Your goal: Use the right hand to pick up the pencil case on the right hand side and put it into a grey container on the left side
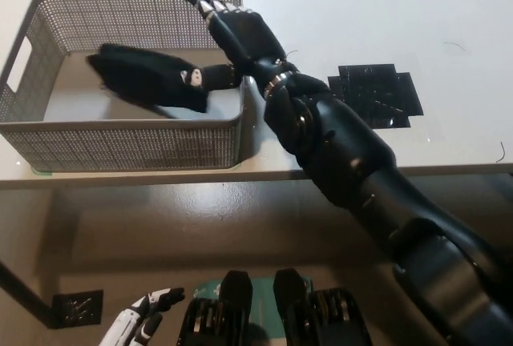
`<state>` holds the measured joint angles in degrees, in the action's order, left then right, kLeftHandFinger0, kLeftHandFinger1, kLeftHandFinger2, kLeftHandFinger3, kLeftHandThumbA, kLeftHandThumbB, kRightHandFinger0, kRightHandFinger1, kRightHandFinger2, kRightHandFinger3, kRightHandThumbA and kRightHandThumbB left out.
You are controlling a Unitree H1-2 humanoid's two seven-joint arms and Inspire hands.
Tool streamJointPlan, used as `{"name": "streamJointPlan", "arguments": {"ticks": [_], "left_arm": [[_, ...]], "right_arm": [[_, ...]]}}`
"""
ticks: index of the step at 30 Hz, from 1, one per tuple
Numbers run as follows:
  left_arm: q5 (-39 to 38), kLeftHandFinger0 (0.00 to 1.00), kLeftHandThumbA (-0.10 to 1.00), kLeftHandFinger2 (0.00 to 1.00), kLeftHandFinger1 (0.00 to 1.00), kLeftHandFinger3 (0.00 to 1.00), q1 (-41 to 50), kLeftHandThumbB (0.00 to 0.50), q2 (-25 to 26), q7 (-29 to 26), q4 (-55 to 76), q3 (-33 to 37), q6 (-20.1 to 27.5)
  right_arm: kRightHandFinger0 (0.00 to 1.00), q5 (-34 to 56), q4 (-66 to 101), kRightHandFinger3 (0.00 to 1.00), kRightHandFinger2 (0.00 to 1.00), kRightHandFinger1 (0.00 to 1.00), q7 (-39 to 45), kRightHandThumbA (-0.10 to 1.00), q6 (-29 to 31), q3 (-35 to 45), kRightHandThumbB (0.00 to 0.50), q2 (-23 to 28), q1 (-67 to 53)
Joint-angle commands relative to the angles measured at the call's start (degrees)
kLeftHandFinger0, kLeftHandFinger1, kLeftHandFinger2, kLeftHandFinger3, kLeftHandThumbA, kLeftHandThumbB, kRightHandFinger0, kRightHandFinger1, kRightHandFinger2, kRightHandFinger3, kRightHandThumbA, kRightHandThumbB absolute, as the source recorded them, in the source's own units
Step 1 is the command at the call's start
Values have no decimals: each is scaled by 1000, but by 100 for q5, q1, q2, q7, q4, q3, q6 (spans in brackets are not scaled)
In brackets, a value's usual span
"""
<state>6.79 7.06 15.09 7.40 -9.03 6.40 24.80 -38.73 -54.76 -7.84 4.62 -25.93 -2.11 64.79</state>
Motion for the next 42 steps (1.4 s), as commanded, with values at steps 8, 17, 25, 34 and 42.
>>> {"name": "streamJointPlan", "arguments": {"ticks": [8, 17, 25, 34, 42], "left_arm": [[138, 920, 1000, 809, 868, 821, -212, 345, 223, 22, 14, 176, 213], [47, 948, 1000, 827, 884, 822, -186, 333, 286, 97, -5, 235, 213], [177, 907, 1000, 798, 847, 806, -128, 324, 314, -54, -35, 201, 213], [173, 910, 987, 801, 851, 804, 27, 350, 301, -87, -18, 111, 213], [135, 883, 967, 775, 831, 795, 145, 344, 245, -252, -5, 34, 213]], "right_arm": [[1000, 489, 1034, 1000, 1000, 1000, 1054, 1000, -388, 225, 500, 420, 2], [1000, 1821, 2757, 1000, 1000, 1000, 1122, 1000, -88, 1466, 437, 481, -712], [1000, 3338, 4860, 1000, 1000, 1000, 1558, 1000, -725, 2373, 480, 346, -1690], [1000, 5589, 6534, 1000, 1000, 1000, 1753, 1000, -1038, 3319, 484, 355, -3370], [1000, 6045, 6713, 1000, 1000, 1000, 2216, 1000, -413, 3540, 411, 941, -4986]]}}
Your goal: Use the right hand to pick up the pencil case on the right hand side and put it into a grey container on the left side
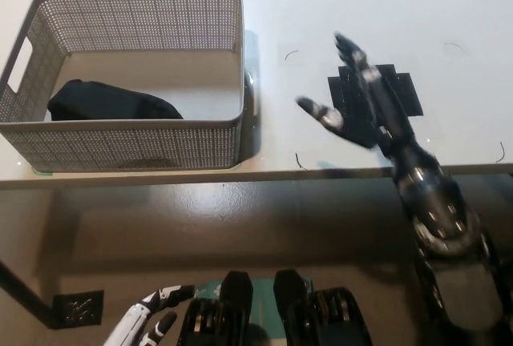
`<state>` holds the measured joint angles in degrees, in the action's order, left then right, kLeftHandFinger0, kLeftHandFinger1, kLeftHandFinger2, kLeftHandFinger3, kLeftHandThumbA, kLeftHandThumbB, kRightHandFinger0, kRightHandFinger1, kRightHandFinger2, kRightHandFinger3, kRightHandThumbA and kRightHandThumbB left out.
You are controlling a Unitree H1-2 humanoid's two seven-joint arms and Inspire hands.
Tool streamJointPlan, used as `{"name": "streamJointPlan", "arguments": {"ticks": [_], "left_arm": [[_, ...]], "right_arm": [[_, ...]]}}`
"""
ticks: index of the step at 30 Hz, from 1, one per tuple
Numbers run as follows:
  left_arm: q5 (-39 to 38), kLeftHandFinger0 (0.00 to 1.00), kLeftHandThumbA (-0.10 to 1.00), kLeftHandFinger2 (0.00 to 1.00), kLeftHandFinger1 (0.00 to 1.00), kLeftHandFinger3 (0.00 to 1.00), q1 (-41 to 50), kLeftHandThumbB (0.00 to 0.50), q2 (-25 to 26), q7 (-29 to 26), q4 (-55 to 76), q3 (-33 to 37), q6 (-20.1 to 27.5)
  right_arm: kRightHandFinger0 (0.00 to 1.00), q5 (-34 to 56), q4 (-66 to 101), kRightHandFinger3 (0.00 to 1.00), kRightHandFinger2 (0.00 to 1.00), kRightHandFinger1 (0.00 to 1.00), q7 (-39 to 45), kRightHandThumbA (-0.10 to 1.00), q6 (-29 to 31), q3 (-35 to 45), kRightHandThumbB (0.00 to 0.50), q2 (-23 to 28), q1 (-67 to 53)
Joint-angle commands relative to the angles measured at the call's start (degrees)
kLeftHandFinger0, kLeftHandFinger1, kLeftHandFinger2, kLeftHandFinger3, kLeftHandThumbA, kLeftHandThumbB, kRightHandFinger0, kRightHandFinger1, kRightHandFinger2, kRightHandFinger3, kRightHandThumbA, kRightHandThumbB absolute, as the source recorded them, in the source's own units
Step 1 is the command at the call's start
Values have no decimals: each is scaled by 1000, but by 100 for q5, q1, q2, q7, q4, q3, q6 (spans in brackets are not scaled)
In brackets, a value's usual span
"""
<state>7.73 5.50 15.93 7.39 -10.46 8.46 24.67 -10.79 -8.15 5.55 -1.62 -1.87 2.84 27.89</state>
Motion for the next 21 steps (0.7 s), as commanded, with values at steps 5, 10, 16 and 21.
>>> {"name": "streamJointPlan", "arguments": {"ticks": [5, 10, 16, 21], "left_arm": [[-12, 863, 973, 761, 816, 780, 270, 314, 182, -299, 116, -255, 226], [-89, 864, 969, 754, 814, 777, 262, 265, 173, -343, 56, -292, 226], [-146, 870, 980, 789, 834, 826, 243, 331, 137, -381, -63, -406, 226], [-290, 964, 1000, 849, 889, 888, 225, 317, 155, -430, -209, -575, 226]], "right_arm": [[1000, 3744, 1654, 1000, 1000, 1000, 1316, 1000, 713, 1517, 442, 752, -2188], [1000, 4041, 1367, 1000, 1000, 1000, 1511, 1000, 803, 1817, 407, 725, -3017], [1000, 3760, 586, 1000, 1000, 1000, 1666, 1000, 1328, 1896, 283, 653, -3636], [1000, 3495, -187, 1000, 1000, 1000, 1681, 1000, 1545, 1902, 254, 510, -3831]]}}
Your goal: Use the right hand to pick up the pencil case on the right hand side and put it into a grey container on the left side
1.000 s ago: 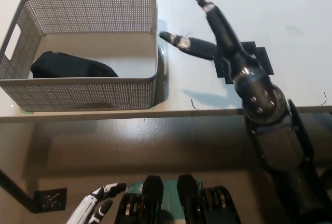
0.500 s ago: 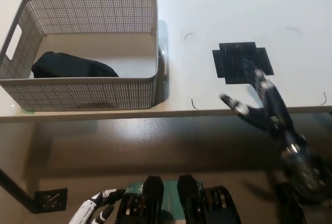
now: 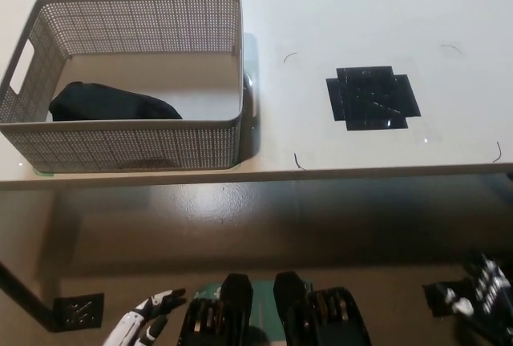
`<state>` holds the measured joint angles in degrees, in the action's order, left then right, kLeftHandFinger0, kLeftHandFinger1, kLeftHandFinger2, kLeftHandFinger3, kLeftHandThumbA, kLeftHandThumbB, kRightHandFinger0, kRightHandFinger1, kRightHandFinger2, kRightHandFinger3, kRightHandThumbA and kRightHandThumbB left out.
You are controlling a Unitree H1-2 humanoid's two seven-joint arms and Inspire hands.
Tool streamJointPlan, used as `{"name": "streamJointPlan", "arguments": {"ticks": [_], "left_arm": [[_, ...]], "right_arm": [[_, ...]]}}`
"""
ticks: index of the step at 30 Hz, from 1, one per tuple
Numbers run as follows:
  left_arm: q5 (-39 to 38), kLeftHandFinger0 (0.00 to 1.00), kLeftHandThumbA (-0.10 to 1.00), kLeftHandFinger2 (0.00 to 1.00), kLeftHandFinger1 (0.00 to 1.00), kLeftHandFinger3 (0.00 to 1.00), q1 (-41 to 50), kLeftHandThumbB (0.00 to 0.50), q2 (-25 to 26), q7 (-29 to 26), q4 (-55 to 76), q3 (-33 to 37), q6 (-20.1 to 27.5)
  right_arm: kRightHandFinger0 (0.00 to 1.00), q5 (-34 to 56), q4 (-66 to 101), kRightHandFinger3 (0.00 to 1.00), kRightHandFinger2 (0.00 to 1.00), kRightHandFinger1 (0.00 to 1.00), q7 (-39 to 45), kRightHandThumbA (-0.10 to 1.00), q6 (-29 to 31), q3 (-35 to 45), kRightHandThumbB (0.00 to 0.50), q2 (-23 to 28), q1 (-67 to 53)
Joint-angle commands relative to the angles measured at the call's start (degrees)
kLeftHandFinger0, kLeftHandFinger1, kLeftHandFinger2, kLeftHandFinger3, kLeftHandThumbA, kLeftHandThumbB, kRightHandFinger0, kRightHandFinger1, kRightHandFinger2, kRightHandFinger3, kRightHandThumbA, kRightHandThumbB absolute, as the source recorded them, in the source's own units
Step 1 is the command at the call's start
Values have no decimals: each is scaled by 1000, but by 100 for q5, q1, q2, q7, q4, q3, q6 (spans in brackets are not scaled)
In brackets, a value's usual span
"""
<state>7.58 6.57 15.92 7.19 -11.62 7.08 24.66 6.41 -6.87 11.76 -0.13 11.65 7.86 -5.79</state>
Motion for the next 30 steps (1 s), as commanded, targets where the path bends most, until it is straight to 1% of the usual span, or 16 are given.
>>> {"name": "streamJointPlan", "arguments": {"ticks": [1, 3, 6, 8, 9, 10, 14, 18, 20, 21, 23, 26, 27, 28, 29, 30], "left_arm": [[-259, 957, 1000, 848, 886, 897, 125, 304, 167, -429, -90, -457, 227], [-247, 954, 1000, 859, 897, 915, 143, 276, 183, -459, -105, -540, 227], [-389, 956, 1000, 884, 928, 919, 114, 261, 120, -446, -163, -697, 227], [-571, 965, 1000, 941, 992, 942, 62, 256, 72, -425, -204, -856, 227], [-601, 976, 1000, 976, 1000, 969, 61, 241, 71, -413, -214, -903, 227], [-623, 1000, 1000, 1000, 1000, 1000, 56, 246, 65, -414, -217, -964, 227], [-990, 1000, 1000, 1000, 1000, 1000, 15, 300, -49, -384, -312, -1375, 227], [-968, 1000, 1000, 1000, 1000, 1000, 28, 261, -65, -468, -344, -1674, 227], [-1031, 1000, 1000, 1000, 1000, 1000, 32, 253, -70, -455, -362, -1806, 227], [-1074, 1000, 1000, 1000, 1000, 1000, 38, 263, -64, -437, -381, -1888, 227], [-1072, 1000, 1000, 1000, 1000, 1000, 30, 249, -40, -439, -417, -2006, 227], [-1115, 1000, 1000, 1000, 1000, 1000, -46, 271, 6, -414, -531, -2144, 227], [-1210, 1000, 1000, 1000, 1000, 1000, -107, 302, 31, -394, -601, -2216, 206], [-1215, 1000, 1000, 1000, 1000, 1000, -120, 304, 28, -382, -608, -2236, 203], [-1356, 1000, 1000, 1000, 1000, 1000, -160, 342, 57, -337, -659, -2303, 162], [-1403, 1000, 1000, 1000, 1000, 1000, -175, 345, 66, -312, -672, -2328, 139]], "right_arm": [[1000, 1759, -404, 1000, 1000, 1000, 1082, 1000, 1442, 544, 243, -6, -463], [1000, 1662, -698, 1000, 1000, 1000, 1070, 1000, 1569, 518, 242, -53, -471], [1000, 1566, -1112, 1000, 1000, 1000, 1066, 1000, 1726, 514, 227, -72, -395], [1000, 1485, -1422, 1000, 1000, 1000, 1089, 1000, 1789, 477, 233, -54, -236], [1000, 1503, -1435, 1000, 1000, 1000, 1104, 1000, 1771, 467, 225, -59, -213], [1000, 1505, -1460, 1000, 1000, 1000, 1104, 1000, 1763, 453, 235, -60, -165], [1000, 1501, -1807, 1000, 1000, 1000, 1218, 1000, 1893, 390, 256, 23, 23], [1000, 1488, -1892, 1000, 1000, 1000, 1263, 1000, 1920, 332, 272, 57, 112], [1000, 1489, -1912, 1000, 1000, 1000, 1279, 1000, 1929, 314, 273, 73, 151], [1000, 1480, -1926, 1000, 1000, 1000, 1298, 1000, 1938, 293, 273, 87, 164], [1000, 1471, -1941, 1000, 1000, 1000, 1294, 1000, 1958, 274, 285, 91, 186], [1000, 1487, -1933, 1000, 1000, 1000, 1292, 1000, 1975, 266, 292, 97, 194], [1000, 1501, -1954, 1000, 1000, 1000, 1306, 1000, 1999, 261, 285, 107, 215], [1000, 1506, -1959, 1000, 1000, 1000, 1308, 1000, 2005, 259, 286, 108, 223], [1000, 1528, -1974, 1000, 1000, 1000, 1334, 1000, 2015, 260, 284, 113, 238], [1000, 1558, -1975, 1000, 1000, 1000, 1347, 1000, 2002, 266, 285, 109, 247]]}}
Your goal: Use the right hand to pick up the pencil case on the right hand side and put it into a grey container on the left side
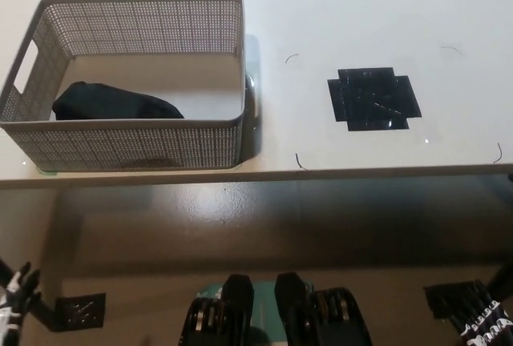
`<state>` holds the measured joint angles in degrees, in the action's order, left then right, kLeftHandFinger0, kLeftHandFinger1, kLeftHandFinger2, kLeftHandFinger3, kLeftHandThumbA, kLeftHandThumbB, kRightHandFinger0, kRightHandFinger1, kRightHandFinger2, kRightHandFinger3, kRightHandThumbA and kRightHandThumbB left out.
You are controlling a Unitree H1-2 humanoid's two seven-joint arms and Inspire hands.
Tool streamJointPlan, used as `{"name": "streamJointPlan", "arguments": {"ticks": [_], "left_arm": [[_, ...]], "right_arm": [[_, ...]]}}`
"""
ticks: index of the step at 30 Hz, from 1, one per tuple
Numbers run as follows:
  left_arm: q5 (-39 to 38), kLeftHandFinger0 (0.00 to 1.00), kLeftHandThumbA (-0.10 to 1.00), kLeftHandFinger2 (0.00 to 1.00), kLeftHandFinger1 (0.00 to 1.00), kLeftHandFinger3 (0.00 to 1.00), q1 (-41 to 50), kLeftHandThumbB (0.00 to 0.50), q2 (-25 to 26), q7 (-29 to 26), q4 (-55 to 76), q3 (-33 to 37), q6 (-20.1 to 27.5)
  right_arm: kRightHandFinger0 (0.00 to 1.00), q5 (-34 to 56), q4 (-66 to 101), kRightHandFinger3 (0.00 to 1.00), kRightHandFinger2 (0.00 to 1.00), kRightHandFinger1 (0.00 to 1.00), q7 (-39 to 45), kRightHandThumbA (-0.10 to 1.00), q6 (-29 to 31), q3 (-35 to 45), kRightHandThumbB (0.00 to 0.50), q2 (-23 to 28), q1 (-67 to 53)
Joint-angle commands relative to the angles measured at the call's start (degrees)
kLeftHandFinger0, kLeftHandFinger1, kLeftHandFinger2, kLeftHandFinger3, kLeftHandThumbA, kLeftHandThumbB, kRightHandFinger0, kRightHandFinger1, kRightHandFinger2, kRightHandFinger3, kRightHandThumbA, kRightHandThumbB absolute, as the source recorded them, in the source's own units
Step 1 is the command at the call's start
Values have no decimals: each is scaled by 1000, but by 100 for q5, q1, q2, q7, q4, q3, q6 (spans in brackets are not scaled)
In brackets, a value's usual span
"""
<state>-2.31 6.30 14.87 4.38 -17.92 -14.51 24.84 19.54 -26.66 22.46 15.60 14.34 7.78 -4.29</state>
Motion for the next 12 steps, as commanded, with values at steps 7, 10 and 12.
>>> {"name": "streamJointPlan", "arguments": {"ticks": [7, 10, 12], "left_arm": [[-443, 1000, 1000, 1000, 1000, 1000, -104, 324, 161, -22, -27, -276, 132], [-527, 1000, 1000, 1000, 1000, 1000, -65, 332, 148, -9, 22, -305, 74], [-525, 1000, 1000, 1000, 1000, 1000, -48, 341, 125, -10, 57, -283, 3]], "right_arm": [[1000, 181, -76, 1000, 1000, 1000, 258, 1000, 496, -46, 287, 152, 203], [1000, 159, -66, 1000, 1000, 1000, 248, 1000, 463, -69, 296, 161, 244], [1000, 103, -93, 1000, 1000, 1000, 196, 1000, 522, -59, 315, 178, 250]]}}
